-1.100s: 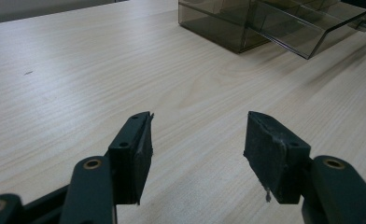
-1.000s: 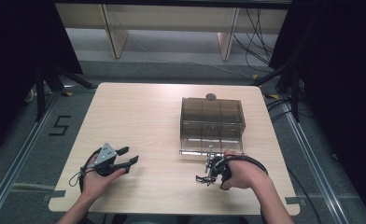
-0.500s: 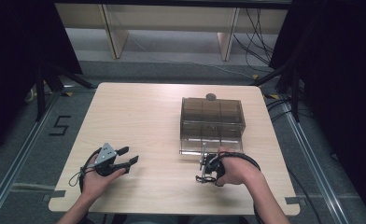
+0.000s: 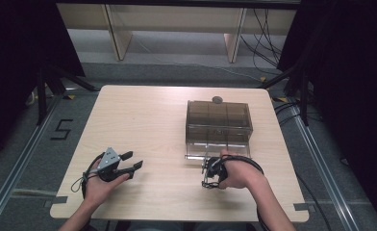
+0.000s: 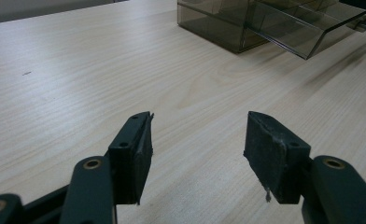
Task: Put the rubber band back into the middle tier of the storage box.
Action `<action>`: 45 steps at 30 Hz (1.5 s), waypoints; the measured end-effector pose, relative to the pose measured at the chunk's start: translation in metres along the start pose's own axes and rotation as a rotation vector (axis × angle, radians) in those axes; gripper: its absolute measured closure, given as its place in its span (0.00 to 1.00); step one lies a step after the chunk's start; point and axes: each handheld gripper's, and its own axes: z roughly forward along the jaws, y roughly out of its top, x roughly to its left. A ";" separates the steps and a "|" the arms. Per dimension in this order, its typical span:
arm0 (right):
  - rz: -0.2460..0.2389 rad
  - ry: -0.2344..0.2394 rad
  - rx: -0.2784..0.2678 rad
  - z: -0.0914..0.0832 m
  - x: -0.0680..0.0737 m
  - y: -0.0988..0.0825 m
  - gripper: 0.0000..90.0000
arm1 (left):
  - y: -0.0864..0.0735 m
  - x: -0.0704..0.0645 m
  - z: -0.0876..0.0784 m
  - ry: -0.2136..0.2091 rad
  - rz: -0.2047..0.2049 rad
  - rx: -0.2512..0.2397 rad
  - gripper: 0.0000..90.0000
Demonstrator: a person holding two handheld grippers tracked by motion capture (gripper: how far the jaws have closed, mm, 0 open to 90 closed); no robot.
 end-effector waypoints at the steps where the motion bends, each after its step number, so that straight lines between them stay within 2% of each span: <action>1: 0.018 -0.003 0.001 0.000 0.001 0.000 0.85 | 0.000 0.000 0.000 0.000 0.000 0.000 0.46; 4: -0.003 0.006 0.004 0.001 0.000 0.002 0.88 | 0.000 0.000 0.000 -0.001 0.001 0.001 0.46; 5: 0.013 0.010 0.005 0.000 0.001 0.003 0.89 | 0.000 0.000 0.000 -0.001 0.001 0.001 0.46; 9: 0.017 0.028 0.001 -0.001 0.001 0.005 0.95 | 0.000 0.000 0.000 0.000 0.001 -0.001 0.46; 10: -0.006 0.031 -0.014 0.000 -0.001 0.005 0.96 | 0.000 0.000 0.000 0.000 0.000 0.000 0.46; 11: -0.008 0.019 0.012 -0.002 -0.001 0.006 0.98 | 0.000 0.000 0.000 -0.001 0.002 -0.001 0.46; 12: 0.010 0.008 0.011 -0.003 0.000 0.006 0.98 | 0.000 0.000 0.000 -0.001 0.001 0.000 0.46; 13: 0.008 0.011 0.001 -0.004 0.000 0.006 0.98 | 0.000 0.000 0.000 -0.001 0.001 0.000 0.46; 14: 0.028 0.013 0.010 -0.006 0.001 0.007 0.98 | 0.000 0.000 0.000 -0.001 0.002 0.000 0.46; 15: 0.022 0.025 -0.022 -0.005 0.000 0.006 0.98 | 0.000 0.000 0.000 -0.001 0.001 0.000 0.46; 17: 0.012 0.007 -0.004 -0.007 0.000 0.007 0.98 | 0.000 0.000 0.000 -0.001 0.001 0.000 0.46; 23: 0.040 0.035 -0.033 -0.012 0.000 0.004 0.98 | 0.000 0.000 0.000 -0.001 0.001 0.002 0.46; 25: 0.019 0.019 -0.017 -0.016 -0.001 0.004 0.98 | 0.000 -0.001 0.000 -0.002 0.002 0.004 0.46; 26: 0.039 0.020 -0.018 -0.017 0.000 0.003 0.98 | 0.000 -0.001 0.001 -0.008 -0.001 0.001 0.46; 29: 0.049 0.023 -0.019 -0.021 0.000 0.001 0.98 | 0.000 -0.001 0.000 -0.004 0.006 0.003 0.46; 30: 0.037 0.026 -0.024 -0.021 -0.001 0.001 0.98 | 0.000 -0.001 0.000 -0.003 0.004 0.003 0.46; 32: 0.043 0.025 -0.018 -0.023 -0.001 0.000 0.98 | 0.000 -0.001 0.000 -0.003 0.001 0.005 0.46; 33: 0.019 0.032 -0.030 -0.023 -0.002 -0.001 0.99 | 0.000 -0.001 0.000 -0.003 0.002 0.005 0.46; 34: 0.044 0.026 -0.023 -0.024 -0.001 -0.002 0.99 | 0.000 -0.001 0.000 -0.003 0.003 0.006 0.46; 35: 0.027 0.027 -0.031 -0.025 -0.003 -0.002 0.99 | 0.000 -0.001 0.000 -0.003 0.003 0.005 0.46; 37: 0.050 0.029 -0.026 -0.026 -0.002 -0.004 0.99 | 0.000 -0.001 0.000 -0.003 0.003 0.003 0.46; 39: 0.052 0.030 -0.029 -0.028 -0.003 -0.005 0.99 | 0.000 -0.001 0.000 -0.003 0.003 0.004 0.46; 40: 0.020 0.037 -0.044 -0.027 -0.005 -0.006 0.99 | 0.000 -0.001 0.000 -0.003 0.003 0.004 0.46; 41: 0.060 0.022 -0.024 -0.030 -0.003 -0.007 0.99 | 0.000 -0.001 0.000 -0.005 -0.002 0.003 0.46; 43: 0.035 0.020 -0.032 -0.030 -0.005 -0.008 0.99 | 0.000 -0.001 0.000 -0.003 0.006 0.003 0.46; 45: 0.062 0.026 -0.024 -0.033 -0.005 -0.012 0.99 | 0.000 -0.001 0.000 -0.003 0.008 0.004 0.46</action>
